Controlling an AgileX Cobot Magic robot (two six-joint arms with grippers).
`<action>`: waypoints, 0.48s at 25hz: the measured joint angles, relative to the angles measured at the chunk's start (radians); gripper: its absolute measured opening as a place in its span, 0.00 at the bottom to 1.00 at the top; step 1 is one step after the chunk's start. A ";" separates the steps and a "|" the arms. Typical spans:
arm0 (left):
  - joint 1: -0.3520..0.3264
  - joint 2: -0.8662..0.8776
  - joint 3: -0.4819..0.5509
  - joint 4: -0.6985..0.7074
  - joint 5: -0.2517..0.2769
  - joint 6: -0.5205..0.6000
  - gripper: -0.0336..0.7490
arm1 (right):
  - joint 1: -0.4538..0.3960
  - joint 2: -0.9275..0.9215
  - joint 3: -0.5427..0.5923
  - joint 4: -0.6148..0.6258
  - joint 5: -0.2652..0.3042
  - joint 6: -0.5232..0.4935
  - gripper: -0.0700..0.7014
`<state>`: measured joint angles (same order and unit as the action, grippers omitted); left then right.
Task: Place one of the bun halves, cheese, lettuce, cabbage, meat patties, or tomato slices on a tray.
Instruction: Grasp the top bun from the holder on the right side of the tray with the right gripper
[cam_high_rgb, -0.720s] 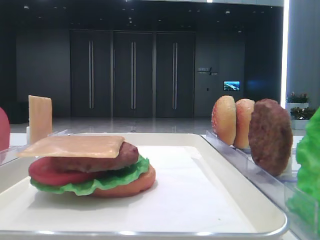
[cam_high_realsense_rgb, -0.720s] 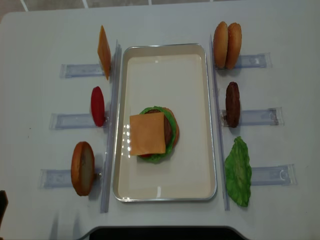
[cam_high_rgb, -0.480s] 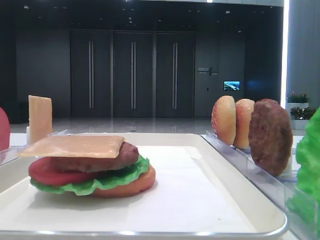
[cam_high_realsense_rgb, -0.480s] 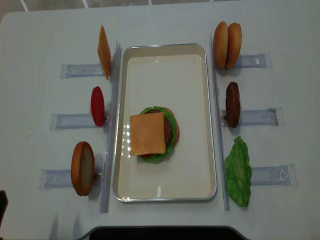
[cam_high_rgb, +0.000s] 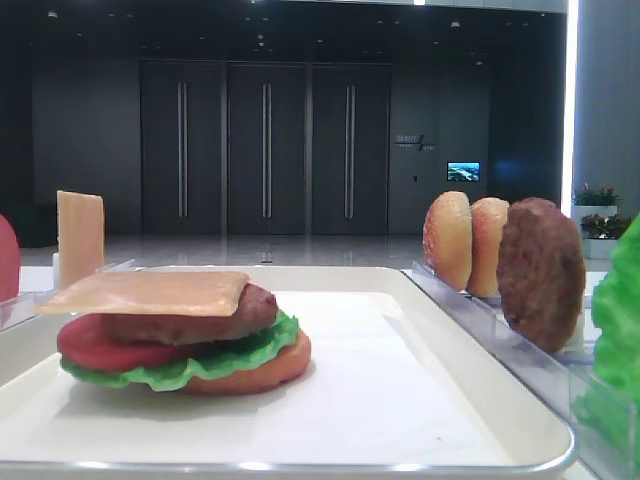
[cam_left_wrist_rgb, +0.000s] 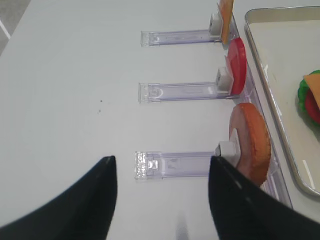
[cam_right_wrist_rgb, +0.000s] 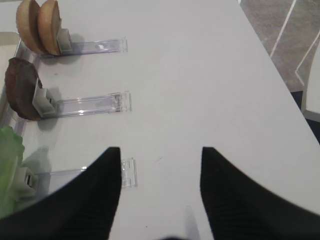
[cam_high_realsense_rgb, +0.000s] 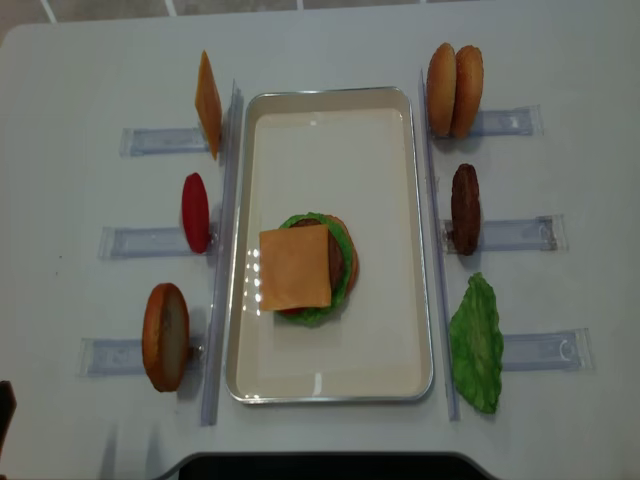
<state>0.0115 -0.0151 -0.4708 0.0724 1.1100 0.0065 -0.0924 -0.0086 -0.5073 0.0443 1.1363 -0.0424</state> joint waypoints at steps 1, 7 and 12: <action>0.000 0.000 0.000 0.000 0.000 0.000 0.61 | 0.000 0.000 0.000 0.000 0.000 0.000 0.54; 0.000 0.000 0.000 0.000 0.000 0.000 0.61 | 0.000 0.000 0.000 0.003 0.000 0.000 0.54; 0.000 0.000 0.000 0.000 0.000 0.000 0.61 | 0.000 0.025 -0.003 -0.008 -0.011 0.042 0.54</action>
<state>0.0115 -0.0151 -0.4708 0.0724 1.1100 0.0065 -0.0924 0.0163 -0.5103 0.0363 1.1251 0.0000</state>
